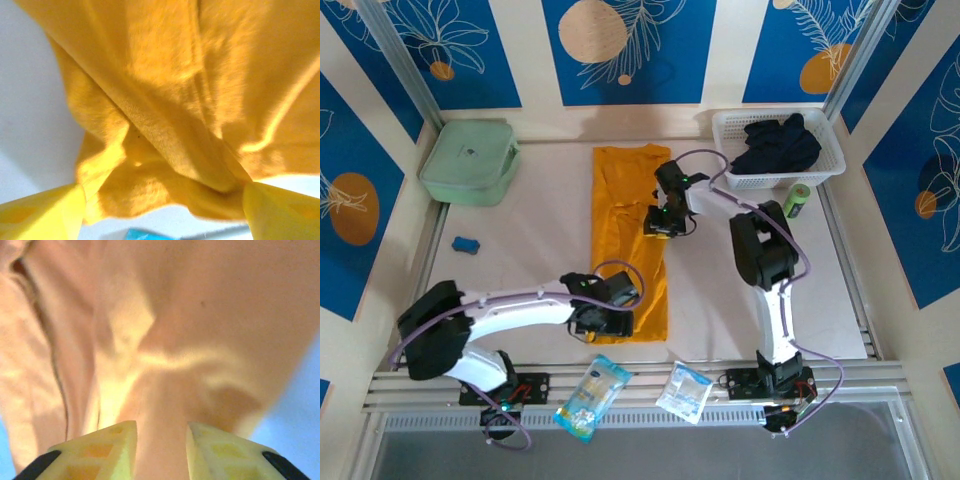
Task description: Fold and stack the t-shirts
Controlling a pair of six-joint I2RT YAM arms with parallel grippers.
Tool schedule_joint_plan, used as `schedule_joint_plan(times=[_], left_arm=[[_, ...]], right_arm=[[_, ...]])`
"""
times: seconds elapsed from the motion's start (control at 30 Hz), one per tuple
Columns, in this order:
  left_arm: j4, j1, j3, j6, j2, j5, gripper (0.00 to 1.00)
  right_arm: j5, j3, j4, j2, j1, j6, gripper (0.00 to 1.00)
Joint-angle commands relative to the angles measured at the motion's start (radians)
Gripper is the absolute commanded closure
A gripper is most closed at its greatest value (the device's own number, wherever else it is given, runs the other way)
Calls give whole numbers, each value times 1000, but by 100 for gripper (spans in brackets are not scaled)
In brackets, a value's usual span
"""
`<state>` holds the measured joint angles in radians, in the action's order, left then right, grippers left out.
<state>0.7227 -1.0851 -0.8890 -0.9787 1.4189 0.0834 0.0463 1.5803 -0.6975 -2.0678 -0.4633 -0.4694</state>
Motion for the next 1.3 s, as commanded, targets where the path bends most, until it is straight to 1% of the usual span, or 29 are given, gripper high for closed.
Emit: schedule_joint_plan(times=[0.0,0.03,0.13,0.2,0.23,0.27,0.3,0.33,0.37,0.4,0.43,0.47,0.5,0.53,0.57,0.6,0.63,0.7,0.77,0.8,0.9,1.03,1.13,1.27], left_arm=[[164,-5,-120,112,-133,167,4],[174,-4,-139,151,-165,207,0],[154,10,-182,324,-273,364,1],[87,34,-200,496,-342,460,1],[28,45,-200,603,-373,477,1],[-54,55,-192,736,-407,493,1],[-143,60,-178,859,-438,523,1],[-227,62,-161,972,-460,543,1],[-336,62,-127,1122,-488,531,1],[-431,62,-85,1289,-519,488,0],[-502,62,-50,1411,-547,446,0],[-560,61,-12,1532,-577,400,1],[-589,62,20,1638,-604,361,1],[-583,62,38,1720,-623,320,1],[-538,62,45,1800,-639,283,1],[-477,62,40,1851,-648,262,1],[-391,62,27,1889,-647,250,1],[-227,62,-9,1904,-629,246,1],[-71,60,-30,1904,-611,222,1],[-29,61,-24,1904,-609,217,1],[17,59,34,1918,-624,232,1],[24,58,109,1955,-663,246,0],[26,59,138,1978,-693,249,0],[43,59,160,2020,-731,243,1]], right_arm=[[-39,-57,24,259,-1,120,65],[-51,-84,32,324,-4,151,63],[-100,-180,65,564,-21,299,57],[-148,-247,99,730,-44,416,53],[-152,-282,121,807,-51,465,47],[-134,-323,149,883,-53,517,38],[-95,-369,167,951,-49,583,30],[-40,-411,180,1004,-47,671,27],[4,-453,165,1054,-55,787,22],[-7,-490,150,1094,-70,868,16],[-37,-527,148,1121,-80,913,11],[-40,-554,121,1137,-87,978,11],[-15,-559,51,1141,-99,1065,11],[2,-559,-19,1136,-115,1141,12],[7,-565,-96,1129,-149,1233,12],[-10,-582,-139,1122,-187,1307,11],[-48,-615,-161,1115,-238,1367,11],[-113,-681,-160,1094,-321,1438,12],[-140,-745,-120,1068,-390,1478,16],[-147,-773,-89,1057,-415,1488,18],[-133,-831,29,1004,-499,1483,24],[-158,-829,87,877,-575,1458,29],[-192,-842,140,808,-596,1457,29],[-204,-857,186,771,-597,1483,29]])
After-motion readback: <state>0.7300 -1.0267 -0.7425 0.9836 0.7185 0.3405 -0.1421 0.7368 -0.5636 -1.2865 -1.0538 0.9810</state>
